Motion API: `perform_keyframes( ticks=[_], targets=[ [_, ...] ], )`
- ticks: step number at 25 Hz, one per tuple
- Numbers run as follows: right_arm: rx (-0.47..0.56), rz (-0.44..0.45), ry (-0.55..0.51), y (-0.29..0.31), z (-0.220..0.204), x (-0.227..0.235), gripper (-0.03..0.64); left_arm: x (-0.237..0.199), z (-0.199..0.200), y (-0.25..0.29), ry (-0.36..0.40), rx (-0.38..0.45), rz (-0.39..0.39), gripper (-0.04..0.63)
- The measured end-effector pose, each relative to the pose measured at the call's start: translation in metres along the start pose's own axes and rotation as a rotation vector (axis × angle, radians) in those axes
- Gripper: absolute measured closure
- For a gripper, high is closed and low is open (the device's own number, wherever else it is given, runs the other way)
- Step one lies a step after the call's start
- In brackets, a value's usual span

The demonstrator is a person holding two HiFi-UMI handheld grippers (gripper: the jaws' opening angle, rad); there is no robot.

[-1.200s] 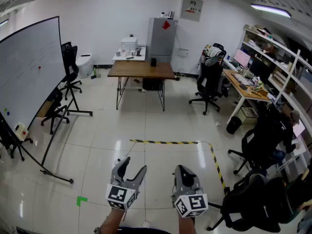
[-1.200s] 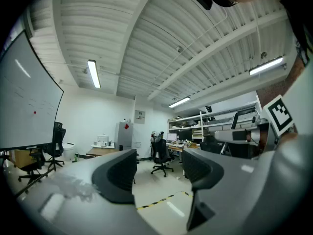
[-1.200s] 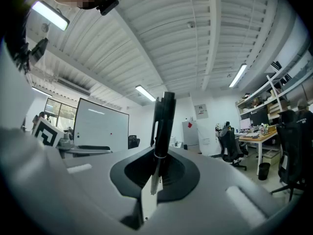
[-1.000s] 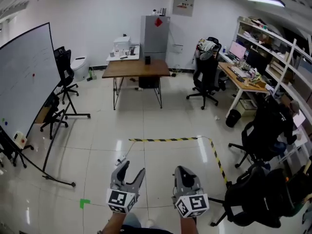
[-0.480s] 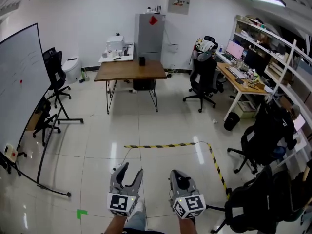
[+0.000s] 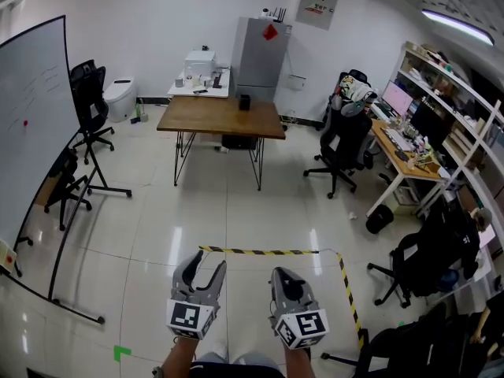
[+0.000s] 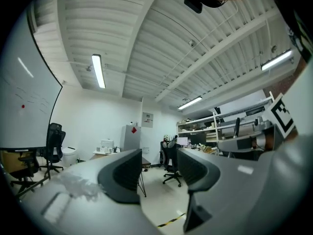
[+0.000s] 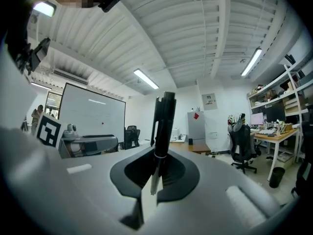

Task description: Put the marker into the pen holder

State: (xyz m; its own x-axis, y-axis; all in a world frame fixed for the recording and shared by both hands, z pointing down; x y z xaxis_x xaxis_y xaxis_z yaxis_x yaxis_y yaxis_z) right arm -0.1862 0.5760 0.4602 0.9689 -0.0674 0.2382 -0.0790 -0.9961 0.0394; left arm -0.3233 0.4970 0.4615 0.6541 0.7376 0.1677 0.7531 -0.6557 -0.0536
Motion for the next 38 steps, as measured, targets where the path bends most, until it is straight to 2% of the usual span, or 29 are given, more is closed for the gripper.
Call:
perform_keyframes(
  ticks=[5,10,12,16,22,26,30,34,38],
  targets=[
    [-0.041,-0.028,0.030,0.051,-0.003,0.039,0.612,-0.023,-0.013,0.046,-0.025,-0.016,0.001,0.371],
    [-0.028,0.021,0.024,0.119,0.002,0.074,0.612,-0.047,-0.046,0.110,-0.051,-0.054,0.034,0.372],
    [-0.027,0.054,0.017,0.155,0.005,0.089,0.612,-0.062,-0.049,0.144,-0.061,-0.036,0.061,0.372],
    [-0.021,0.101,0.058,0.235,0.023,0.135,0.612,-0.087,-0.045,0.222,-0.036,-0.029,0.077,0.371],
    [0.032,0.196,0.042,0.321,0.072,0.190,0.612,-0.124,-0.033,0.324,0.011,-0.043,0.123,0.371],
    [-0.025,0.177,0.108,0.360,0.057,0.238,0.612,-0.129,-0.048,0.372,0.009,-0.083,0.125,0.372],
    [-0.068,0.162,0.136,0.399,0.047,0.267,0.612,-0.145,-0.065,0.411,-0.007,-0.126,0.129,0.372],
    [-0.088,0.178,0.117,0.453,0.045,0.283,0.612,-0.174,-0.080,0.464,-0.028,-0.110,0.131,0.372],
    [-0.107,0.190,0.072,0.527,0.052,0.304,0.612,-0.215,-0.093,0.542,-0.047,-0.077,0.124,0.372]
  ],
)
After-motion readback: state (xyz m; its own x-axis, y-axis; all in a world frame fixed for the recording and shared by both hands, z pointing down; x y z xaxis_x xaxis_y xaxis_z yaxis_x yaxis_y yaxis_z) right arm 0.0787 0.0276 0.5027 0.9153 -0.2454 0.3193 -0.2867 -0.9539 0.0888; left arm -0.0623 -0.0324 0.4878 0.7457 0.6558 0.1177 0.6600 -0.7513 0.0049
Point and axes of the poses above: the fingertips, and each gripper's own axes: y forward along the fingers, x to its right, z out of its top, the point moved 1 cm from there along -y, backward along the fingers, and after that the axes turned 10 degrees about y, right-handed, at the moved point
